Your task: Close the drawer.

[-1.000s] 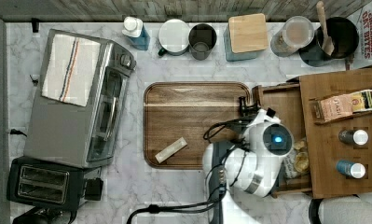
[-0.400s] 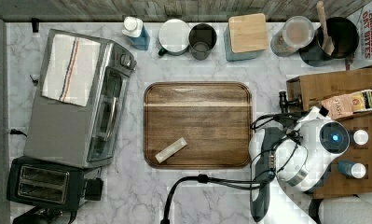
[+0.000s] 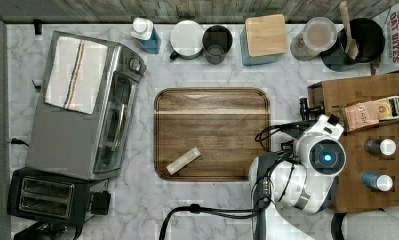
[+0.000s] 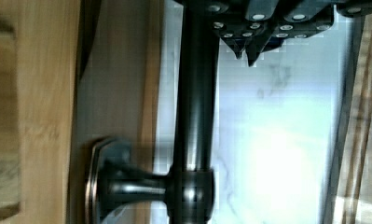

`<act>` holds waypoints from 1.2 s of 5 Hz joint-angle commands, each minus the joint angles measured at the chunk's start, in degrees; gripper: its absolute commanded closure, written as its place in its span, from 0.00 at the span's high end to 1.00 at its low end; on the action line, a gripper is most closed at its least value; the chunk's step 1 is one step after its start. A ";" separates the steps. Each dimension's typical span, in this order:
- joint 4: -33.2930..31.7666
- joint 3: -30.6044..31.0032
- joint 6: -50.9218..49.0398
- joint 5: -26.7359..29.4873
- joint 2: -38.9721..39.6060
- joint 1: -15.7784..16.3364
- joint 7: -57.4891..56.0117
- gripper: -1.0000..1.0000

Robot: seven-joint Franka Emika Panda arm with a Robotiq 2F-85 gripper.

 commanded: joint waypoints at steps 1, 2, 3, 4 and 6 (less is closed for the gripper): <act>7.14 -6.38 1.46 -1.53 -4.30 -4.97 1.65 0.00; 7.13 -6.34 1.47 -1.54 -4.30 -5.01 1.67 0.00; 7.14 -6.34 1.47 -1.55 -4.30 -5.02 1.66 0.00; 7.14 -6.35 1.47 -1.54 -4.30 -5.00 1.69 0.00; 7.17 -4.12 1.41 -2.23 -4.39 -7.24 2.16 0.00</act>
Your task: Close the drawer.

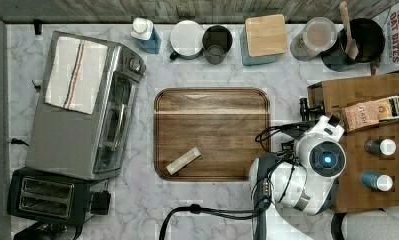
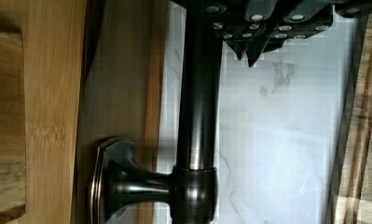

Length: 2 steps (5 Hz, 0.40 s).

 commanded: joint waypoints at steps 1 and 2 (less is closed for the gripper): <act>7.25 -6.11 1.51 -1.51 -4.12 -5.16 1.68 0.00; 7.24 -6.22 1.52 -1.48 -4.12 -5.04 1.65 0.00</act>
